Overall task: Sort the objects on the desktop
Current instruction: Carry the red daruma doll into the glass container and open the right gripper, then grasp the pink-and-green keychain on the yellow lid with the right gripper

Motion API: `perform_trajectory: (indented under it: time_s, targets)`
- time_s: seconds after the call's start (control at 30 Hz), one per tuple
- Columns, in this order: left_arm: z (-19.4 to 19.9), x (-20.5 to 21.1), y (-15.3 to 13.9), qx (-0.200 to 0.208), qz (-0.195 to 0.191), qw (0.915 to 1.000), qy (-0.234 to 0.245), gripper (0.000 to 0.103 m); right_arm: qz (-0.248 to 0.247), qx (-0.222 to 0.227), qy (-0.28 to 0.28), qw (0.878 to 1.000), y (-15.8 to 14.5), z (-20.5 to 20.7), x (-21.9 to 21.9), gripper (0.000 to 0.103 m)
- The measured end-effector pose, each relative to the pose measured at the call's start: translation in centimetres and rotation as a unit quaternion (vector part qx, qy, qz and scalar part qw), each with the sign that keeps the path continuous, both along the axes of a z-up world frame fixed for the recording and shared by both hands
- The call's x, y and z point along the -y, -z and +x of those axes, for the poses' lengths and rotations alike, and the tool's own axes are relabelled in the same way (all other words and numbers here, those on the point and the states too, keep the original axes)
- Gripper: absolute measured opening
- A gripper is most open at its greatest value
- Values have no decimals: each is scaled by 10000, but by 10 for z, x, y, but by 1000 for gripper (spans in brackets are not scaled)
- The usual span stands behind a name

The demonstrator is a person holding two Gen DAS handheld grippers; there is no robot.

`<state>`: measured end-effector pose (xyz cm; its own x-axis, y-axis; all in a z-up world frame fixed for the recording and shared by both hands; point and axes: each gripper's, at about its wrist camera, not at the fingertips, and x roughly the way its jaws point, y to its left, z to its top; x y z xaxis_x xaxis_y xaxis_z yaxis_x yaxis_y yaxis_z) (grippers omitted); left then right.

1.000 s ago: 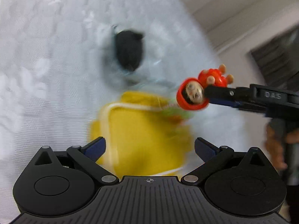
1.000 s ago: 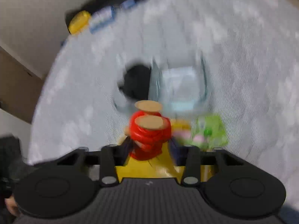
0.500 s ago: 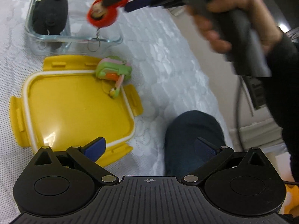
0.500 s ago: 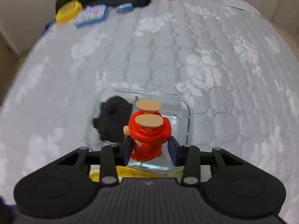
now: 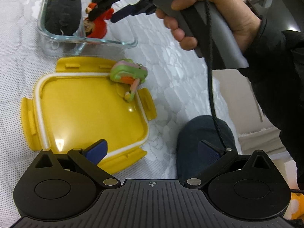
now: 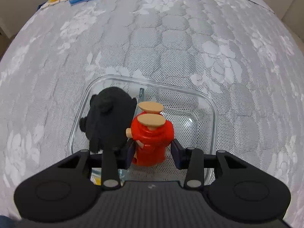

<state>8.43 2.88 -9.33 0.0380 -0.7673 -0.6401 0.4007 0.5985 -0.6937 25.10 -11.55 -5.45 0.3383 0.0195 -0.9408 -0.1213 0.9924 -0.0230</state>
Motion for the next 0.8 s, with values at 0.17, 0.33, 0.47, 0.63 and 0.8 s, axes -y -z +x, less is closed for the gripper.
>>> perform_trajectory:
  time_s: [0.17, 0.33, 0.47, 0.63, 0.8]
  targets:
    - [3, -2, 1, -18, -9, 10000, -42, 103, 148, 177, 154, 9996, -15, -1, 12, 46]
    - [4, -3, 2, 34, 16, 10000, 15, 103, 343, 364, 349, 9981, -34, -9, 29, 49]
    - [11, -13, 7, -113, -72, 9997, -198, 103, 412, 355, 438, 9976, -41, -23, 46, 50]
    - [16, -20, 5, -106, -274, 9991, -320, 103, 348, 353, 279, 9984, -44, -53, 59, 63]
    - [13, -11, 3, -95, -304, 9995, -68, 103, -63, 302, -469, 9984, -32, -90, 53, 70]
